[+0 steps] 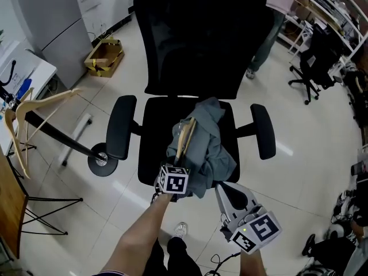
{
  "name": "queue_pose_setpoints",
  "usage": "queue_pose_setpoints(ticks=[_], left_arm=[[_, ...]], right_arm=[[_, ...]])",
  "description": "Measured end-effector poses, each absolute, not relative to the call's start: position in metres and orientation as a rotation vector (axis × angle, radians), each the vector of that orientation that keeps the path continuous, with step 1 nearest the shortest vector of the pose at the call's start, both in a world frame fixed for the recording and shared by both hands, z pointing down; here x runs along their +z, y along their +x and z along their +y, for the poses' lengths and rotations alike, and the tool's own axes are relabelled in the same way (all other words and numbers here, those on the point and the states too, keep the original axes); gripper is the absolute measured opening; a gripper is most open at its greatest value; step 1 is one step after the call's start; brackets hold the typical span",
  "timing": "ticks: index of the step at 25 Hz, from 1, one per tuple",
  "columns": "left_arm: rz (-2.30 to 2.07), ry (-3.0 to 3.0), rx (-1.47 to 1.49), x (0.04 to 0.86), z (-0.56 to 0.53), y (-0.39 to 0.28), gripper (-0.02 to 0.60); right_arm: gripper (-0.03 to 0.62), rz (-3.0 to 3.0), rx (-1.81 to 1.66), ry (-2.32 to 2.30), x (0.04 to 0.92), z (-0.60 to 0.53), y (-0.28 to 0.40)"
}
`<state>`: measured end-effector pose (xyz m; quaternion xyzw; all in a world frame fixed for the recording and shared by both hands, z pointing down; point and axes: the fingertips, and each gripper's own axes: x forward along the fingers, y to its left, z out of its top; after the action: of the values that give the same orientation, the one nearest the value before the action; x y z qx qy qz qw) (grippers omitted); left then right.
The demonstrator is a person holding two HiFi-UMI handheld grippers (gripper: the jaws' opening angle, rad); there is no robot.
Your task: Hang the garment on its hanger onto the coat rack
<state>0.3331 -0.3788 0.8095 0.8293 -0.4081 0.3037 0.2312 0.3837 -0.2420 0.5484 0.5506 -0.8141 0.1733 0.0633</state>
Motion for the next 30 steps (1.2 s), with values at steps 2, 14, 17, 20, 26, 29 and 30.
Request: queue_pose_setpoints(ticks=[2,14,17,20,26,29,30], left_arm=[[-1.12,2.254,0.882,0.821,-0.381,0.333,0.034],[-1.13,2.419,0.83,0.735,-0.395,0.324,0.014],[-1.072,2.486,0.81,0.689,-0.387,0.318,0.014],[-1.002,2.582,0.802,0.63,-0.38,0.309,0.014],[-0.932,2.732,0.777,0.505,-0.357,0.274,0.014],[-0.948,2.768,0.71,0.443,-0.347,0.249,0.014],[-0.955,2.785,0.693,0.424,-0.342,0.24,0.014]], right_arm=[[0.0,-2.45,0.53,1.668,0.551,-0.239,0.387],[0.0,-2.479,0.442,1.71,0.517,-0.234,0.396],[0.0,-2.498,0.393,1.712,0.493,-0.227,0.389],[0.0,-2.54,0.32,1.7,0.469,-0.226,0.379],[0.0,-2.635,0.184,1.641,0.42,-0.225,0.349],[0.0,-2.685,0.102,1.595,0.394,-0.227,0.332],[0.0,-2.698,0.08,1.583,0.386,-0.226,0.327]])
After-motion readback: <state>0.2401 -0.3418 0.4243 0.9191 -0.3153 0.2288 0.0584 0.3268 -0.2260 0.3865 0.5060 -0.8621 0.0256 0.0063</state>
